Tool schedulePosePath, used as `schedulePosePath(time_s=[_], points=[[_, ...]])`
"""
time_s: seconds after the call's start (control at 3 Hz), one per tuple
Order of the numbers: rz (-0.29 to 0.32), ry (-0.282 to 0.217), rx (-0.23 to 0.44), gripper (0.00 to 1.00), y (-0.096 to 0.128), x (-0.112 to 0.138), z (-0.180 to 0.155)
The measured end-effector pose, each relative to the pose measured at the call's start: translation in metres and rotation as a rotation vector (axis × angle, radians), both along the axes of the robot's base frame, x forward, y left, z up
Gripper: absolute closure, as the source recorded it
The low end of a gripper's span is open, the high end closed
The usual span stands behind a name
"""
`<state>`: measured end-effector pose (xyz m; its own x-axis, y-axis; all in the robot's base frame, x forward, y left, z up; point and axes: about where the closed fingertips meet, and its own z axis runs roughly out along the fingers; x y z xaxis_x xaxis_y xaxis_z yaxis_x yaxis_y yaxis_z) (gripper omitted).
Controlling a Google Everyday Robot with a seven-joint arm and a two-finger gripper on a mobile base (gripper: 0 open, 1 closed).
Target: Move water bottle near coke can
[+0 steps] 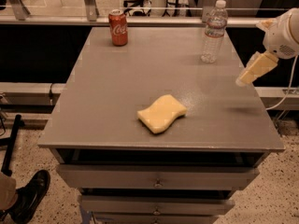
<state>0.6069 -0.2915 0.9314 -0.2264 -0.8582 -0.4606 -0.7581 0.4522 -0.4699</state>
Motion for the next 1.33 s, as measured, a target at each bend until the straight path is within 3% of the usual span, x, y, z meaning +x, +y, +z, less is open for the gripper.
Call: schedulePosePath(time_s=[0.67,1.0,1.33], points=[[0.003,-0.131,0.175,0.00,0.010,0.078,0.010],[0.007,-0.186,0.294,0.00,0.018,0.117,0.016],[0.005,-0.199,0.395,0.00,0.022,0.134,0.018]])
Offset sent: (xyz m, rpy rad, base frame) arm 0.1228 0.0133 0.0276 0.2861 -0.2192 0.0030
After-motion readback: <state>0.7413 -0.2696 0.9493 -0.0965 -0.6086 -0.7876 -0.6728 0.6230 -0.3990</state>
